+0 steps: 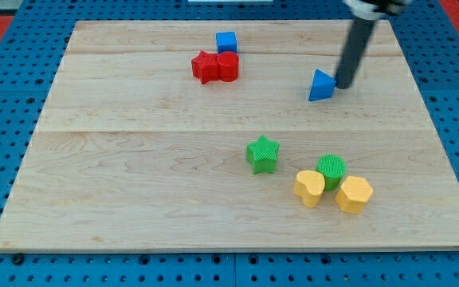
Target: Place the triangle into the red star
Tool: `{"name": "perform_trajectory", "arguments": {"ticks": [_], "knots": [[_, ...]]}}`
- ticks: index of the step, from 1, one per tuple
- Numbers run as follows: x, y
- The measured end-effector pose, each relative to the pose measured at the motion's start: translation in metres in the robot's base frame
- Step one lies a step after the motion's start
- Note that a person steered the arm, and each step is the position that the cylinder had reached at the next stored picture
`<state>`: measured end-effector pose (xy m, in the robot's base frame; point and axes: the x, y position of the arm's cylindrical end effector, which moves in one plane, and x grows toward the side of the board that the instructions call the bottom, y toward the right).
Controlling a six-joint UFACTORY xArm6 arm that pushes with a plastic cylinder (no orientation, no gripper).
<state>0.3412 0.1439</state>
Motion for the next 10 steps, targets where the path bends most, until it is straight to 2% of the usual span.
{"name": "perform_trajectory", "arguments": {"ticks": [1,2,3,4,5,6,7,9,10], "knots": [[-0.019,-0.085],[-0.031,-0.006],[-0.053,0.109],[-0.025,0.135],[-0.004,0.08],[-0.002,0.055],[0.036,0.023],[-0.022,-0.158],[-0.013,-0.116]]}}
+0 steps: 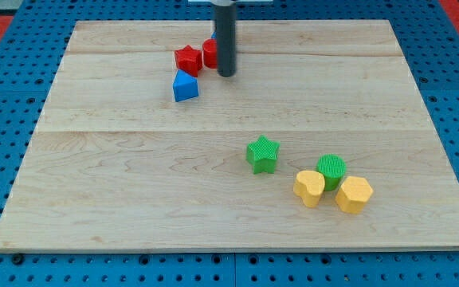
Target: Place the triangle into the red star
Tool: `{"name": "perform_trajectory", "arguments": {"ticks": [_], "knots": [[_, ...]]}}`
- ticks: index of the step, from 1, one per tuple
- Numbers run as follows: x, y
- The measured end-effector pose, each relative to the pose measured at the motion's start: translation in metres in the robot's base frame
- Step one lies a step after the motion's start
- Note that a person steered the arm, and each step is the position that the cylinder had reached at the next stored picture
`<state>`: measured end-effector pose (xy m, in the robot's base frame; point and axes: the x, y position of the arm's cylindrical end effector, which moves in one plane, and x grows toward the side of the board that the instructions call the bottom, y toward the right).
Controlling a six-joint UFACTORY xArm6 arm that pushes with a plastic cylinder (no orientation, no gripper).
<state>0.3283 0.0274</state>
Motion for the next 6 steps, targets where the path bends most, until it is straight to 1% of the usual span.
{"name": "perform_trajectory", "arguments": {"ticks": [1,2,3,4,5,6], "knots": [[0.021,0.076],[0.057,0.017],[0.066,-0.071],[0.051,-0.096],[0.001,-0.081],[0.002,-0.052]]}}
